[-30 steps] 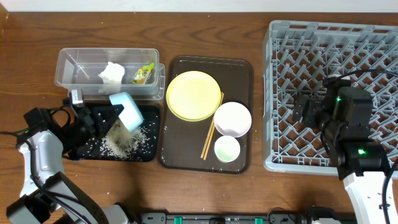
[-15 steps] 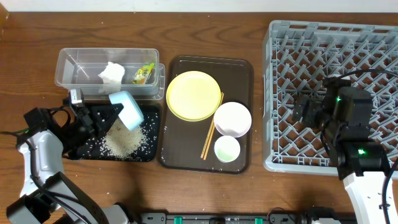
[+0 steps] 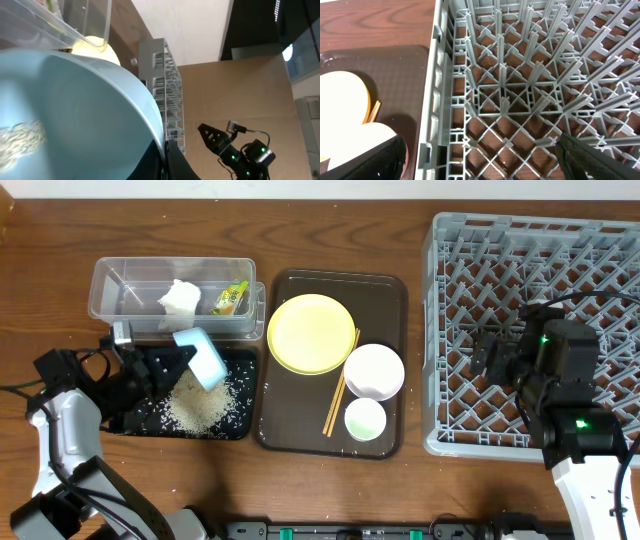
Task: Sort waste into correct bins and load items into the dishwasher rack
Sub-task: 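Tilt the blue bowl to pour the rice onto the black tray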
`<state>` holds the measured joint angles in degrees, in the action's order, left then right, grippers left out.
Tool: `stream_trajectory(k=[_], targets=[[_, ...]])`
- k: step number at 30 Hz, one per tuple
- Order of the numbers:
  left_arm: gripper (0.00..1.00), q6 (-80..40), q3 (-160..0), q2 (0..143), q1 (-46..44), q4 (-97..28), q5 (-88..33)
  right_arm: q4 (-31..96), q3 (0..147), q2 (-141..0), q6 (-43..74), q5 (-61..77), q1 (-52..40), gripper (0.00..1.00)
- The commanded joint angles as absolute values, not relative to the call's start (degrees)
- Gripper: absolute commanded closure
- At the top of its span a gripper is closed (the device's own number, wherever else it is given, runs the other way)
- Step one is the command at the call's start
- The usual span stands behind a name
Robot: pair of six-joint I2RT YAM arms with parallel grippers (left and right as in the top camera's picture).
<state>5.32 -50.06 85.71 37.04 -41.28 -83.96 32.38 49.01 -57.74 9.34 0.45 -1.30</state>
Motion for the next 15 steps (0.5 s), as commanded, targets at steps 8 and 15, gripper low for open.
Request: stream_trajectory(k=[8,15], targets=[[0.94,3.44,-49.93,85.84,37.71,-37.1,-86.96,32.56,49.98,-57.65,8.71,0.71,-1.69,0.05],[0.94,5.13,-49.98,85.82,37.71,-36.73,-89.93,32.56,49.98,-57.65,8.71,0.71,-1.69,0.05]])
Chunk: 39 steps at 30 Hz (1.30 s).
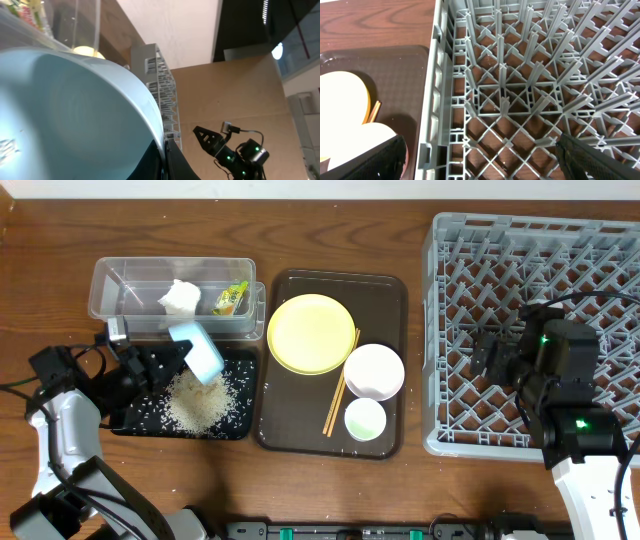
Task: Sort waste into correct bins and load items into the dishwasher rack
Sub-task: 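Tilt the blue bowl to pour the rice onto the black tray, then carry the emptied blue bowl back and set it on the brown tray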
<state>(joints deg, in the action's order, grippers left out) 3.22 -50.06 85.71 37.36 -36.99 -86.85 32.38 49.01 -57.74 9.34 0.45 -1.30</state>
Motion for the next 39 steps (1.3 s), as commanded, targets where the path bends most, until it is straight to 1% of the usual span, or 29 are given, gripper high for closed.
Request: stream_trajectory(k=[1,5,9,14,18,21,24,27,31,35,39], targets=[[0.94,5.06,-49.98,85.84,37.71,-36.73,-89.25,32.56,49.98,-57.65,8.71,0.71,-1.69,0.06],[0.94,2.17,-49.98,85.82,37.71,-36.75,-85.52,32.56,49.98,-57.65,8.71,0.71,-1.69,0.06],[0.94,5.52,-50.0,85.78,37.69,-36.75,-90.13,32.56,49.98,-57.65,8.71,0.71,-1.69,0.06],[0.94,2.15,-50.0,85.73,37.69,-35.88,-85.93,32.56,49.98,-57.65,8.71,0.71,-1.69,0.06],[0.94,4.64,-50.0,85.41,37.58,-35.68,-90.13,32.56,49.98,-57.65,8.71,0.71,-1.69,0.06],[0.94,4.56,-50.0,85.17,37.41,-35.77,-88.47,32.56,49.98,-57.65,8.71,0.71,-1.69,0.05],[0.94,2.0,-50.0,84.71,35.64,-35.97,-83.59,32.53,49.98,-57.65,8.71,0.71,-1.69,0.06],[0.94,1.76,-50.0,83.29,31.33,-36.34,-79.92,32.49,49.98,-57.65,8.71,0.71,-1.69,0.05],[0.94,1.74,-50.54,80.6,22.59,-36.34,-72.69,32.47,49.98,-57.65,8.71,0.71,-1.69,0.05],[0.94,1.32,-50.76,78.37,11.49,-36.49,-59.9,32.56,49.98,-57.65,8.71,0.71,-1.69,0.05],[0.94,1.37,-50.74,78.41,-1.43,-37.06,-42.37,32.53,49.98,-57.65,8.71,0.71,-1.69,0.05]])
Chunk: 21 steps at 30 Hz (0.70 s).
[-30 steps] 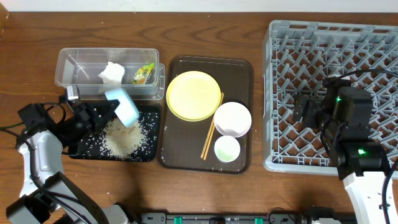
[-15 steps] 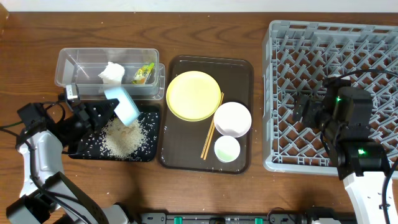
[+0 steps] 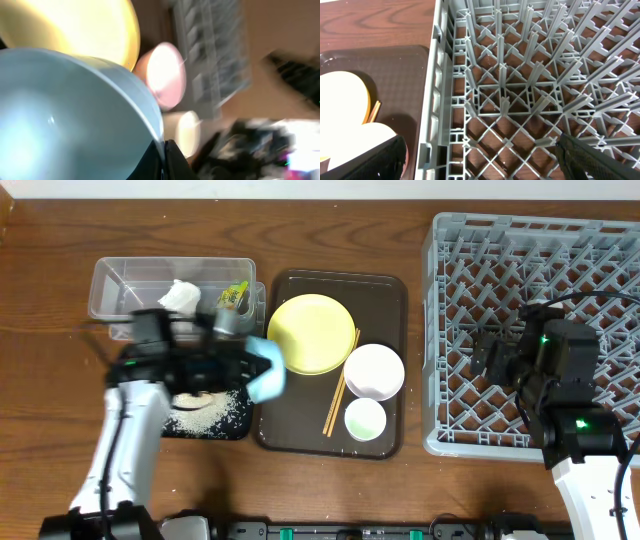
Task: Sort waste into correct bins and load items into the dishwasher rack
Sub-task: 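Carry the emptied blue bowl back and set it on the brown tray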
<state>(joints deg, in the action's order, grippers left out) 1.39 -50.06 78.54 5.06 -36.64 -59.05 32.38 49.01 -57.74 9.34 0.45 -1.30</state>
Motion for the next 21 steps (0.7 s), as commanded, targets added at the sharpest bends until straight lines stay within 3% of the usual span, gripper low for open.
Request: stream_trajectory(k=[1,9,15,21], targets=[[0.94,1.37,-50.74,78.63,-4.19,-37.06,-38.76,32.53,49.98,-57.65,8.71,0.71,-1.69,0.05],[0.94,1.15,-50.74,83.13,-23.22,-36.53,-15.57,32.53,49.98,-57.65,8.71,0.71,-1.69,0.05],[0.92,0.93,-50.74,87.39,-27.9,-33.63,-14.26,32.58,49.98,-57.65,8.71,0.71,-1.69,0.05],[0.61,0.73,-51.05,87.24,-28.05,-32.95,-14.26,32.58,49.98,-57.65,8.71,0.71,-1.69,0.05]])
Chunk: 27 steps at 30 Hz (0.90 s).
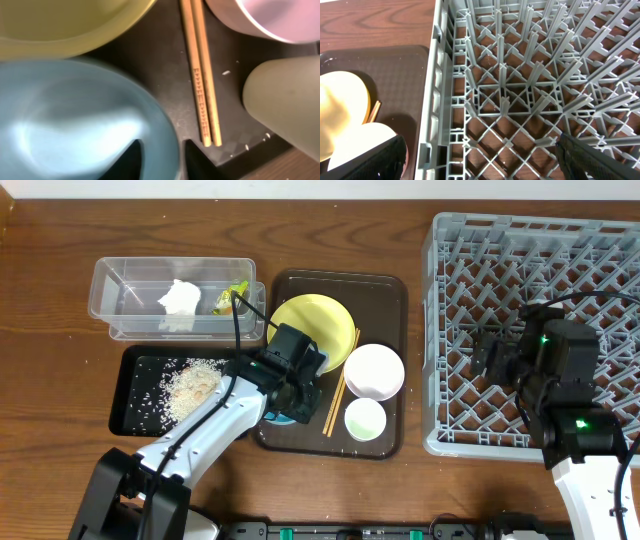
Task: Sort waste into correct bins and load items into the dishwasher rack
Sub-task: 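Carry the emptied blue bowl back and set it on the brown tray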
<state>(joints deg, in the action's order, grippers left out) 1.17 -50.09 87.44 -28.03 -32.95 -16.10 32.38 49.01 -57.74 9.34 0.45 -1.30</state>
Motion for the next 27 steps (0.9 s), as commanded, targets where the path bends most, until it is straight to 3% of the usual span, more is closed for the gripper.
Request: stream_trajectory(k=[1,15,27], targets=[[0.58,0.73,-51.33,87.02,-28.05,-33.15,-14.26,32.58,49.98,-57.65,8.71,0.71,-1.69,0.05],[0.49,0.69,-57.39,74.04,-28.08,-36.6,-18.59,32.56,49.98,-57.65,8.71,0.71,-1.69,0.05],[0.48,-1.43,-55.81,83.92,-34.26,-35.94,-23.57,32.58,49.98,-57.67,8.73,0.71,-1.69,0.05]])
